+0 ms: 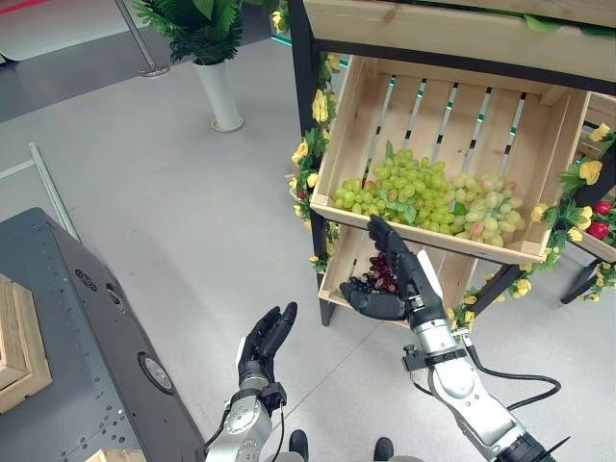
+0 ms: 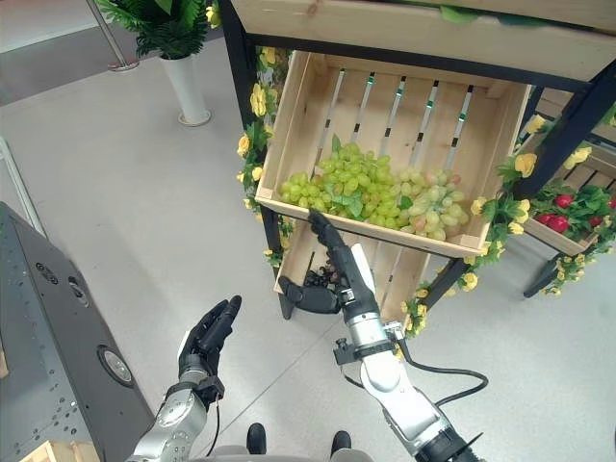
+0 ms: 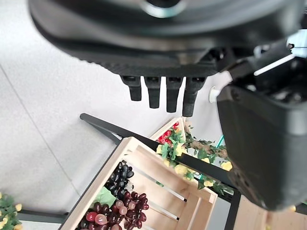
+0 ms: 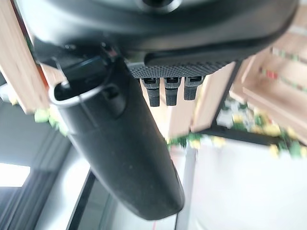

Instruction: Pick up the fruits from the basket on one side to the basket on the other side

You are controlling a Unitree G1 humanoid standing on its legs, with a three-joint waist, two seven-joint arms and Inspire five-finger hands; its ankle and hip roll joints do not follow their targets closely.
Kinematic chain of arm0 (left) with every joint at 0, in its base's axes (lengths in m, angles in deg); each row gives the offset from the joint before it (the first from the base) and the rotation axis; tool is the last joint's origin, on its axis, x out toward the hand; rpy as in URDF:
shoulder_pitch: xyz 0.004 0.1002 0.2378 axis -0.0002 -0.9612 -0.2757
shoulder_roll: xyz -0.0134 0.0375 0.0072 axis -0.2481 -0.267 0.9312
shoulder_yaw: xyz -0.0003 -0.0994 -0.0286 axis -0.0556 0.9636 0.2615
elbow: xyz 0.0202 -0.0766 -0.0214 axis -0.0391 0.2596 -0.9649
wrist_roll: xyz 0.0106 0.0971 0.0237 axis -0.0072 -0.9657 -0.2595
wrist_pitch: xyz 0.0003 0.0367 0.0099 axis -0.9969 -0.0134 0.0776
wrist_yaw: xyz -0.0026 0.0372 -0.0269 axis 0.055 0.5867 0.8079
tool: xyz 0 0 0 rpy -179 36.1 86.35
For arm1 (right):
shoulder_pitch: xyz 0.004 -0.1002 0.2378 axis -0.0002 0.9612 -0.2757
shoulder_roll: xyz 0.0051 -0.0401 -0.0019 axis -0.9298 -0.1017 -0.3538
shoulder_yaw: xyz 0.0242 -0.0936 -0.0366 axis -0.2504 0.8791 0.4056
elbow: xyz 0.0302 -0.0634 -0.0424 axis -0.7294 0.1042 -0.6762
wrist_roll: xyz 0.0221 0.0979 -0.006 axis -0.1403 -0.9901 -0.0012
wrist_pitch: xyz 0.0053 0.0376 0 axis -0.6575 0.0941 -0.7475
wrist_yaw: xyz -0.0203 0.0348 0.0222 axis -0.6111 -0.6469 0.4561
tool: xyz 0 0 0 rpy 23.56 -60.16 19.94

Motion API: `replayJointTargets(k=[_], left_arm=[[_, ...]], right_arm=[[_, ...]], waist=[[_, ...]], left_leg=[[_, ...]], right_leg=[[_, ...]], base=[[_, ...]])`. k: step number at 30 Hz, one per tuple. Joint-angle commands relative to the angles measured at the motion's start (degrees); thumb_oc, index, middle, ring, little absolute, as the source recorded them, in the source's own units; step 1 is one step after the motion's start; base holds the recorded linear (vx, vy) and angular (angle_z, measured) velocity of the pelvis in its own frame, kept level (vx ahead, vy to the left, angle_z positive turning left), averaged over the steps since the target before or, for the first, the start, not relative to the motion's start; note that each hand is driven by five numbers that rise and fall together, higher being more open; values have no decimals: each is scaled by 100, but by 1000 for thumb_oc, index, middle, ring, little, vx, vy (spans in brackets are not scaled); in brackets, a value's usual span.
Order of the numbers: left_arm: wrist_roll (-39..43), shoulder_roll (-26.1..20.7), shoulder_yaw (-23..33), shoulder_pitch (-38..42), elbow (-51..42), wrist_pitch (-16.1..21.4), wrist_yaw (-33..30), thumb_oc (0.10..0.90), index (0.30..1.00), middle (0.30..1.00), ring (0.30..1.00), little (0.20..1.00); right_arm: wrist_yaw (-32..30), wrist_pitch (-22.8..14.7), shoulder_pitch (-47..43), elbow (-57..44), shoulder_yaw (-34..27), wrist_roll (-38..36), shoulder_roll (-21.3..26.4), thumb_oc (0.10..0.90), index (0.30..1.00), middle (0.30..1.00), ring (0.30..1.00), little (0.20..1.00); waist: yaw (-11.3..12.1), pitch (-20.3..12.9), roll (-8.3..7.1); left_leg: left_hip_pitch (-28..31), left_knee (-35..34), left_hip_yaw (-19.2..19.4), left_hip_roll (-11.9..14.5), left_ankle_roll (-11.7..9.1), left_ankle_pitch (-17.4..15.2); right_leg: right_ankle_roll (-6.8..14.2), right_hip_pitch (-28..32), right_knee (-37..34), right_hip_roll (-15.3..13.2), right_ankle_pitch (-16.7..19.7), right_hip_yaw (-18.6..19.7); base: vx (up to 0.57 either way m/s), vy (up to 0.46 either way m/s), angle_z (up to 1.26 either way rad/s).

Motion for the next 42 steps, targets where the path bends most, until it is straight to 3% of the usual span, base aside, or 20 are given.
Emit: replayJointTargets(k=[1, 6, 17, 27, 30, 32, 33, 35, 36, 38, 42], left_arm=[[-388, -161, 57, 512, 267, 314, 136, 800, 900, 900, 900, 900], [-653, -146, 152, 495, 1062, 110, 322, 800, 900, 900, 900, 900], [-1144, -157, 327, 500, 1845, 125, 547, 800, 900, 900, 900, 900], [-1682, 23, 187, 709, 2889, -136, 1120, 800, 900, 900, 900, 900], [-1924, 33, 180, 746, 3229, -135, 1075, 800, 900, 900, 900, 900], [-2200, -52, 147, 851, 3437, -209, 1221, 800, 900, 900, 900, 900], [-2371, -118, 63, 951, 3553, -264, 1385, 800, 900, 900, 900, 900], [-2519, -187, -121, 1152, 3716, -368, 1612, 800, 900, 900, 900, 900], [-2539, -192, -146, 1185, 3734, -387, 1644, 800, 900, 900, 900, 900], [-2379, -166, -212, 1389, 3854, -333, 1645, 800, 900, 900, 900, 900], [-1943, 94, 48, 1399, 4007, -55, 1491, 800, 900, 900, 900, 900]], right_arm=[[764, -597, -465, -153, 233, -407, -31, 800, 900, 900, 900, 900], [1198, -268, -421, 240, 431, -485, 17, 800, 900, 900, 900, 900], [1296, 42, -251, 1031, 614, -258, -36, 800, 900, 900, 900, 900], [1463, 585, -266, 2872, 524, -83, -527, 800, 900, 900, 900, 900], [1582, 653, -262, 3496, 371, -30, -744, 800, 900, 900, 900, 900], [1590, 818, -276, 3811, 294, -110, -905, 800, 900, 900, 900, 900], [1518, 904, -281, 3946, 240, -152, -947, 800, 900, 900, 900, 900], [1408, 1055, -269, 4103, 142, -377, -947, 800, 900, 900, 900, 900], [1386, 1059, -269, 4156, 117, -407, -956, 800, 900, 900, 900, 900], [1490, 1059, -329, 4645, -18, -326, -1007, 800, 900, 900, 900, 900], [1736, 1033, -552, 5434, -116, -102, -1029, 800, 900, 900, 900, 900]], waist=[[103, -70, -148], [184, -87, -211], [273, -95, -209], [383, -161, -180], [397, -181, -137], [318, -119, -110], [212, -86, -94], [7, -29, -72], [-21, -29, -70], [-174, -16, -89], [11, 100, -238]], left_leg=[[420, 53, -117, -297, 117, -1197], [434, 53, -200, -323, 130, -1186], [393, 53, -344, -361, 97, -1130], [407, 53, -625, -454, 170, -1100], [414, 53, -729, -468, 229, -1088], [419, 53, -973, -513, 351, -1027], [394, 53, -1229, -551, 411, -971], [289, 137, -1643, -589, 467, -911], [265, 144, -1700, -588, 462, -900], [106, 153, -1921, -496, 309, -769], [-425, 188, -1467, -200, -108, -443]], right_leg=[[108, 367, 43, -181, -548, -264], [106, 432, 43, -194, -564, -358], [110, 447, 43, -206, -558, -472], [79, 480, 356, -284, -726, -664], [58, 429, 765, -336, -937, -745], [102, 65, 1761, -423, -972, -493], [77, -216, 2242, -372, -988, -86], [-48, -484, 2537, -86, -1121, 587], [-84, -499, 2519, -26, -1169, 681], [-348, -341, 2003, 392, -1483, 1187], [-403, 135, 947, 398, -1167, 938]], base=[[33, -36, 8], [48, -39, 13], [24, -18, 10], [21, 4, 15], [2, -11, 15], [-51, -96, 24], [-85, -137, 31], [-124, -195, 71], [-172, -286, 134], [-189, -355, 166], [-236, -349, 119]])
